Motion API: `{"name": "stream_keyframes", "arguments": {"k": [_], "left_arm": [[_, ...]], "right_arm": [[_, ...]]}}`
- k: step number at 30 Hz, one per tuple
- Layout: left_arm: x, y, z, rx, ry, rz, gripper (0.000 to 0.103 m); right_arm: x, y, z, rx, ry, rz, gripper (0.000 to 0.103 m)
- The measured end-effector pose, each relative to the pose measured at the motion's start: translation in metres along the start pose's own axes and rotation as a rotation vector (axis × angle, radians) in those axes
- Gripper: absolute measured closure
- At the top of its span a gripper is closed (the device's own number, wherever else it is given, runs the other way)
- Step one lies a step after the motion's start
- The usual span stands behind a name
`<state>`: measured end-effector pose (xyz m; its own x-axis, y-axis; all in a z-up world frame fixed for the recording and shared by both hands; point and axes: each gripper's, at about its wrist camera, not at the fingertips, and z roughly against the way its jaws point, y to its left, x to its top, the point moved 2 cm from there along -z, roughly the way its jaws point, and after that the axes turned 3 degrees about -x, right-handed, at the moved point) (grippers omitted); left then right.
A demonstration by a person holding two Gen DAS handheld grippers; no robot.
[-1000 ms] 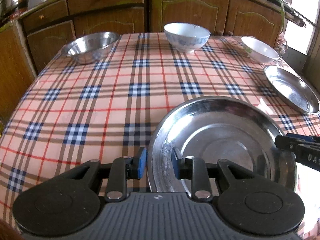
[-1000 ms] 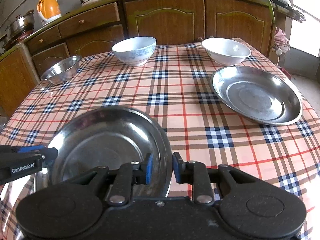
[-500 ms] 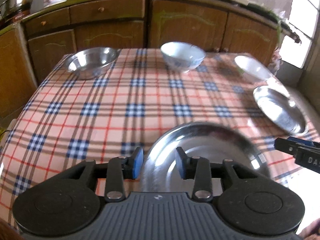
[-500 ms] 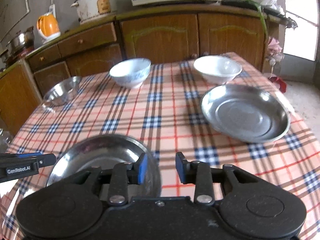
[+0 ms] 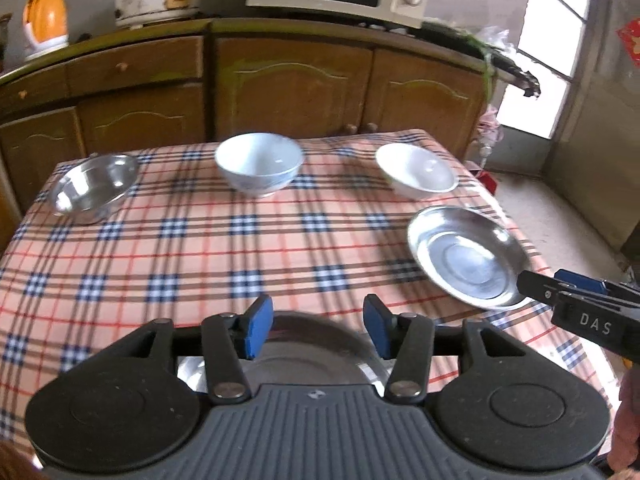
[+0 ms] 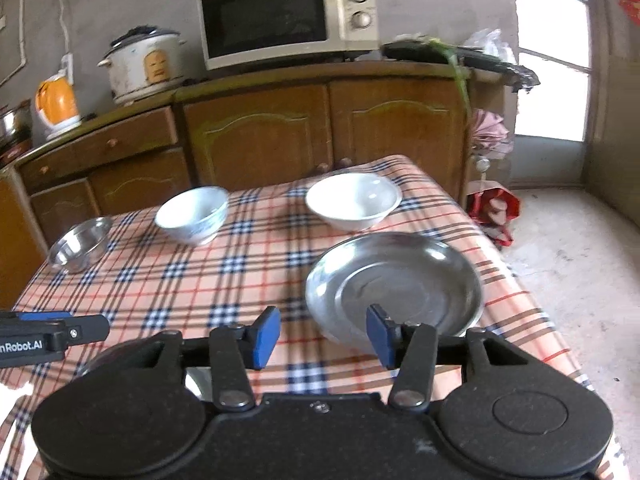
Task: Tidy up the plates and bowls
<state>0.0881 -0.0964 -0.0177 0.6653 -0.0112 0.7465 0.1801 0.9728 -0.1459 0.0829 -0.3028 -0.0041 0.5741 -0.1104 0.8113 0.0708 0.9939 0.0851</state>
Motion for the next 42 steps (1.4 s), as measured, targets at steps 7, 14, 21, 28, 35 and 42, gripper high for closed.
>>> {"name": "stream_keyframes", "arguments": {"k": [7,14,21,28,35,42], "left_arm": [[0.012,-0.027,-0.019,-0.026,0.011,0.0,0.048],[0.024,-0.049,-0.043,-0.018,0.02,0.008,0.04],[0.034,-0.065,-0.074,0.004,0.046,-0.007,0.036],[0.039,-0.076,-0.115,0.044,0.083,-0.013,0.035],[0.043,-0.085,-0.154,0.078,0.108,-0.03,0.032],[0.044,-0.093,-0.188,0.088,0.127,-0.065,0.027]], "right_arm": [[0.012,-0.036,-0.005,-0.052,-0.025,-0.034,0.036],[0.025,-0.07,-0.027,-0.098,-0.026,-0.065,0.032],[0.03,-0.1,-0.065,-0.145,0.014,-0.068,0.028],[0.025,-0.128,-0.109,-0.153,0.112,-0.096,0.028],[0.021,-0.154,-0.14,-0.144,0.159,-0.167,0.028],[0.014,-0.168,-0.161,-0.076,0.186,-0.198,0.028]]}}
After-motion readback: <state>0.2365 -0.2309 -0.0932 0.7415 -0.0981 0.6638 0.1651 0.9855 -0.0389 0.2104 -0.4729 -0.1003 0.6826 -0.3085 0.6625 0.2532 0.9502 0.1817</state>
